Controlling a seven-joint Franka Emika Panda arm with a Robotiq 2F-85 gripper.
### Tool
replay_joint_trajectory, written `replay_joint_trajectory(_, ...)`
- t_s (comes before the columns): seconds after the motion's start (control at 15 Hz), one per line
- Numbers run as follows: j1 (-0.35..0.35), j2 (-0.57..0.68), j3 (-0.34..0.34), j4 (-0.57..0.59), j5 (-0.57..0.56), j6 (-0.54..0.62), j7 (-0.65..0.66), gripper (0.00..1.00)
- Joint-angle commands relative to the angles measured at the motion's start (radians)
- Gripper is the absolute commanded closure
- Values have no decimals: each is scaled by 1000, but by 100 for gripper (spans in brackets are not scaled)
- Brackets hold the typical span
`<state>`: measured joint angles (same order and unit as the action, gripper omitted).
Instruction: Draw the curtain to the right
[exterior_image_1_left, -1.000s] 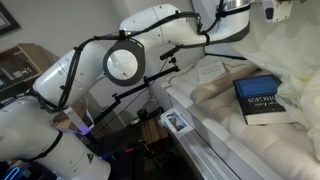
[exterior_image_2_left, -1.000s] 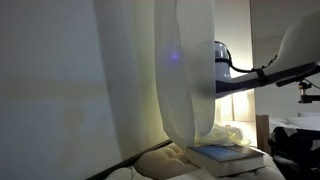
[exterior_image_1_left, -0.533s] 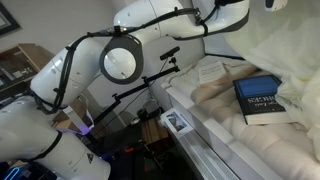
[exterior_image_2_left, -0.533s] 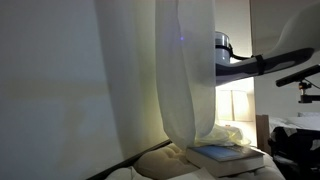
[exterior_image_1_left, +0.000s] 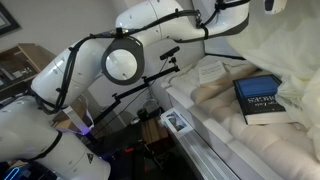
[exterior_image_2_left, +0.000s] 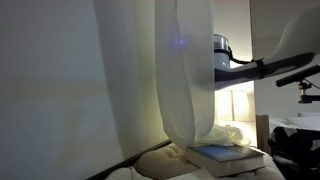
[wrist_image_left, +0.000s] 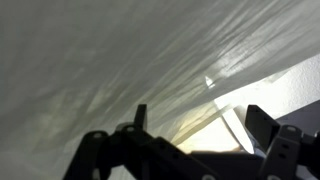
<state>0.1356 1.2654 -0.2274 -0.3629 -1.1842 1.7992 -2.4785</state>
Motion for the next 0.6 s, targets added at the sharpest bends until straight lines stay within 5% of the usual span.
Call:
replay_joint_trajectory(0.0, 1, 11, -33, 0, -64, 120, 76, 0)
replay_joint_trajectory(0.53, -1, -1, -67, 2, -152, 214, 301, 0)
